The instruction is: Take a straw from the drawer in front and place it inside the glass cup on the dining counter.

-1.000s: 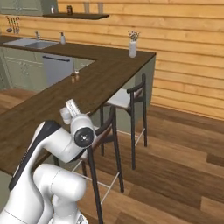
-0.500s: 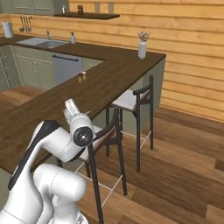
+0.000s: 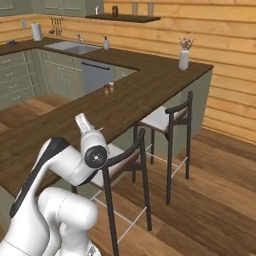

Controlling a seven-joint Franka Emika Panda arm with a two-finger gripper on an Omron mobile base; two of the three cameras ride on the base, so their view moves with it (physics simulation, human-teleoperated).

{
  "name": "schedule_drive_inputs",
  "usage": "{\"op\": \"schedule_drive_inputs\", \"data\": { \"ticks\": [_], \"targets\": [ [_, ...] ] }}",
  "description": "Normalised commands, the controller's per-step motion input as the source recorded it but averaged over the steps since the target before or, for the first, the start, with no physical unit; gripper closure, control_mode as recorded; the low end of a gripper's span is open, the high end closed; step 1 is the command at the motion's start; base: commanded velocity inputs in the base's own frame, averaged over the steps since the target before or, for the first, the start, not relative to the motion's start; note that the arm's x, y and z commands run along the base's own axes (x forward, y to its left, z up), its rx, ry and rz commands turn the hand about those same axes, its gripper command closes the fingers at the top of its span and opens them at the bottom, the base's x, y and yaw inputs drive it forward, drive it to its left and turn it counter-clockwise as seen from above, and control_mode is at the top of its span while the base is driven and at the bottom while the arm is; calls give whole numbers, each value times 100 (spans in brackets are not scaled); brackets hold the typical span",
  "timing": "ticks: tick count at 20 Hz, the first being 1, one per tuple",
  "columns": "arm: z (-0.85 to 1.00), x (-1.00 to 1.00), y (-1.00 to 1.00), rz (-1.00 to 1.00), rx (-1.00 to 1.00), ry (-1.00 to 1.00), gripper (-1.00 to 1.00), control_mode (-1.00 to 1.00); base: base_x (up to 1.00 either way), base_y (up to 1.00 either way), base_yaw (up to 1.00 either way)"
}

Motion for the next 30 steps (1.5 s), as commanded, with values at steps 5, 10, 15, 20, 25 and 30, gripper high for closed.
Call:
{"op": "schedule_drive_inputs", "data": {
  "ticks": [5,10,15,20,25,30],
  "targets": [
    [0,0,0,0,0,0,100,100,55,0,34],
    [0,0,0,0,0,0,100,100,50,0,32],
    [0,0,0,0,0,0,100,100,43,1,20],
    [0,0,0,0,0,0,100,100,31,14,3],
    [0,0,0,0,0,0,100,100,34,31,-1],
    [0,0,0,0,0,0,100,100,54,52,-5]
  ]
}}
